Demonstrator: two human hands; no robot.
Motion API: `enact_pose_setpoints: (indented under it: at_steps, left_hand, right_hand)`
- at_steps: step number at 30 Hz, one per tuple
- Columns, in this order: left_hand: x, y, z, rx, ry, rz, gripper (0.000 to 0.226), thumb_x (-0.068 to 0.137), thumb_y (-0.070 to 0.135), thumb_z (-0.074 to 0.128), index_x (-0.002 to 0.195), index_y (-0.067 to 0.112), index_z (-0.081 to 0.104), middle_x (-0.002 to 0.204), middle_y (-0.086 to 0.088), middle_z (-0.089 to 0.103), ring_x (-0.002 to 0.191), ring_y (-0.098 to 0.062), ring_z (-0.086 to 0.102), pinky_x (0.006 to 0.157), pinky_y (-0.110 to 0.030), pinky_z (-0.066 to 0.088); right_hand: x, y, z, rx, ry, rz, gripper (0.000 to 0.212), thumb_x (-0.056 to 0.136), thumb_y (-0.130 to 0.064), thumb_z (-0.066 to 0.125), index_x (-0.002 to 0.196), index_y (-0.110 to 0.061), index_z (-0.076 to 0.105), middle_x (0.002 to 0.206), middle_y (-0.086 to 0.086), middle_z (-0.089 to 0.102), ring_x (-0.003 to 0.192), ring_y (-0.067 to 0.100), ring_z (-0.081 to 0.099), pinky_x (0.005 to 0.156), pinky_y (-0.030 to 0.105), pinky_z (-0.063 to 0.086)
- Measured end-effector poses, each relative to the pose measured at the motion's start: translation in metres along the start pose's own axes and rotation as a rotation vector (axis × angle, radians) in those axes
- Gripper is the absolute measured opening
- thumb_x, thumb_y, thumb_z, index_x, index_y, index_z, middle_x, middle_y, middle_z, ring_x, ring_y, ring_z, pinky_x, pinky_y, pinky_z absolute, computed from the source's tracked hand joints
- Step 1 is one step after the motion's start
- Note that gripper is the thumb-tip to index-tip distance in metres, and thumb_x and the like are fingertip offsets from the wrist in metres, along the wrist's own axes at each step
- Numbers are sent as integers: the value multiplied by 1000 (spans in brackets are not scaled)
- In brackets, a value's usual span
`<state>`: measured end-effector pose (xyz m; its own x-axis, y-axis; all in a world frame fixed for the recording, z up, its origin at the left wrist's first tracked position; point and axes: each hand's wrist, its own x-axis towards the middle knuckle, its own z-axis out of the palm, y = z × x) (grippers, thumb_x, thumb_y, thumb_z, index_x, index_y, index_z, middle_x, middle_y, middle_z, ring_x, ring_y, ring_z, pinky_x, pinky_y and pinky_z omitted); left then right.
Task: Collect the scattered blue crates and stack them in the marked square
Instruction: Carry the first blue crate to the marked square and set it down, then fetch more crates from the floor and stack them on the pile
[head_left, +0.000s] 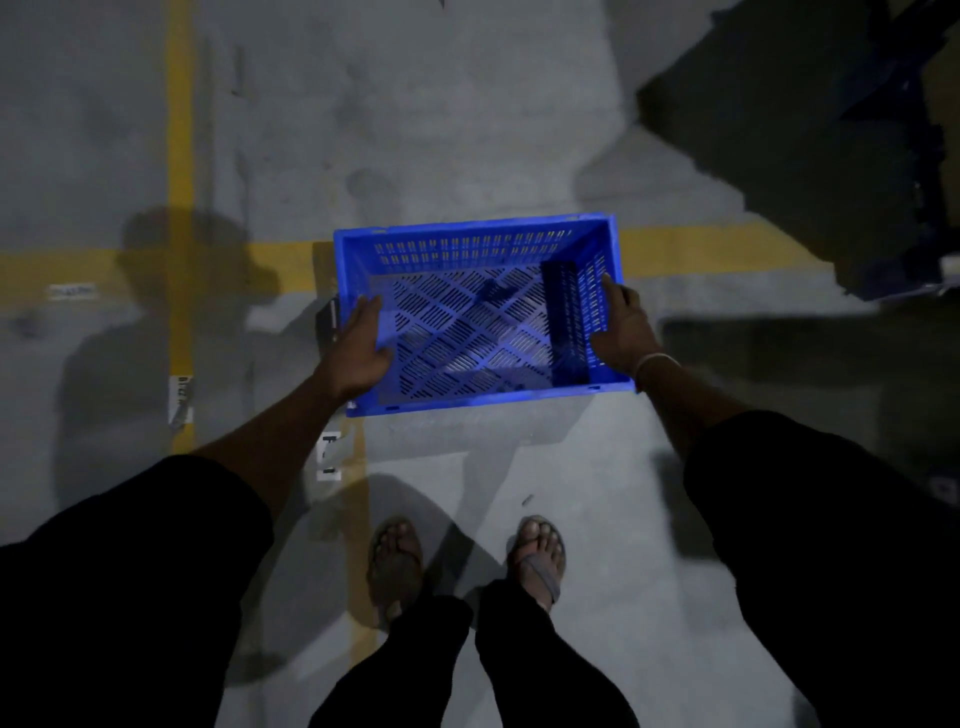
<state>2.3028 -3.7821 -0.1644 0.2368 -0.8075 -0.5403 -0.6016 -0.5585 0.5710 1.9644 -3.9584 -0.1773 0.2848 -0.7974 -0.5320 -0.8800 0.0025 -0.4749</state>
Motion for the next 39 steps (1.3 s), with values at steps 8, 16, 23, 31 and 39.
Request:
enact_pose_setpoints:
  at_steps: [8, 16, 23, 31, 39]
  left_hand:
    - [-102, 107, -66, 74, -116, 139, 76, 98, 9, 57, 159, 7, 11, 168, -12, 5, 155, -22, 4, 119, -24, 6]
    - [-228, 205, -115, 161, -266, 312, 78, 100, 35, 58, 161, 15, 13, 169, -6, 5, 155, -16, 4, 115, -20, 8]
    - [-316, 257, -106, 334, -434, 507, 83, 97, 57, 51, 161, 21, 11, 169, 0, 3, 155, -13, 5, 121, -32, 12]
    - [-412, 298, -33, 499, -674, 723, 86, 94, 65, 49, 160, 25, 11, 169, -2, 0, 154, -11, 3, 124, -33, 14]
    - [-558, 313, 63, 660, -852, 930, 94, 88, 78, 42, 161, 28, 9, 169, 4, 0, 154, -8, 2, 124, -40, 22]
  right_hand:
    - [-145, -65, -60, 145, 90, 47, 115, 56, -64, 46, 154, -9, 25, 147, 23, 35, 130, 43, 43, 107, 47, 38]
    - [-327, -107, -114, 281, 278, 180, 94, 81, -40, 73, 155, -13, 23, 157, 21, 25, 147, 32, 23, 117, 37, 24]
    - [-467, -101, -117, 420, 453, 364, 98, 74, -53, 64, 156, -17, 23, 160, 16, 23, 149, 31, 19, 119, 40, 21]
    - [-636, -53, -66, 588, 618, 621, 92, 82, -50, 67, 156, -25, 18, 162, 11, 18, 147, 33, 18, 118, 45, 23]
    - [-831, -15, 27, 746, 797, 846, 91, 84, -51, 64, 157, -30, 13, 164, 5, 11, 150, 29, 11, 119, 44, 19]
